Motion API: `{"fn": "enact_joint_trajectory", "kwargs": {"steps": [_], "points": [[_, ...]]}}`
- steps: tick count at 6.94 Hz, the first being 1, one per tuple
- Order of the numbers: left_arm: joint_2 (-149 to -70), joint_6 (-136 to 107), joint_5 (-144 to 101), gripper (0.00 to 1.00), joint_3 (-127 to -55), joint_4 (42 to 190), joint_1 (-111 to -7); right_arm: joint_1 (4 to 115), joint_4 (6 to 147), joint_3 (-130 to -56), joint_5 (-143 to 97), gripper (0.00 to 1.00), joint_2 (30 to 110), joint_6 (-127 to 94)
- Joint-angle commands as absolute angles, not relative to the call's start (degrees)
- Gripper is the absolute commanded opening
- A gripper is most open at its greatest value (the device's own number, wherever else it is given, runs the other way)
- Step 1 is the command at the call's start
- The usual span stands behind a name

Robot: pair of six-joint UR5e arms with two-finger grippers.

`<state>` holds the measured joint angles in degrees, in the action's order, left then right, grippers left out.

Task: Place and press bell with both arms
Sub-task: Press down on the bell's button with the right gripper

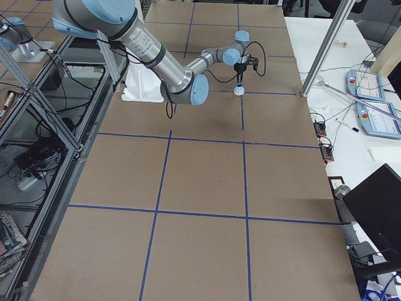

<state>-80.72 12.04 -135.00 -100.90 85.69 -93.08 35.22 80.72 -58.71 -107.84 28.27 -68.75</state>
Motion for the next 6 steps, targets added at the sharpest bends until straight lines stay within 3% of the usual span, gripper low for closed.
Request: {"fn": "enact_joint_trajectory", "kwargs": {"steps": [1,3,4,5,6], "points": [[-80.77,12.04,-135.00,1.00,-100.81,85.69,-93.08,35.42,80.95,-59.67,-108.10,0.00,27.78,-68.55],[-80.77,12.04,-135.00,1.00,-100.64,85.69,-93.08,38.04,80.95,-61.61,-111.33,0.03,27.51,-68.29],[-80.77,12.04,-135.00,1.00,-100.37,85.69,-93.08,40.23,80.95,-61.70,-115.36,0.31,27.51,-67.94],[-80.86,12.56,-134.83,1.00,-100.37,85.78,-93.08,41.12,81.47,-61.79,-115.75,0.91,27.86,-67.68],[-80.77,12.66,-134.30,1.00,-100.11,85.69,-92.99,43.13,84.43,-61.79,-116.62,1.00,27.69,-63.15]]}}
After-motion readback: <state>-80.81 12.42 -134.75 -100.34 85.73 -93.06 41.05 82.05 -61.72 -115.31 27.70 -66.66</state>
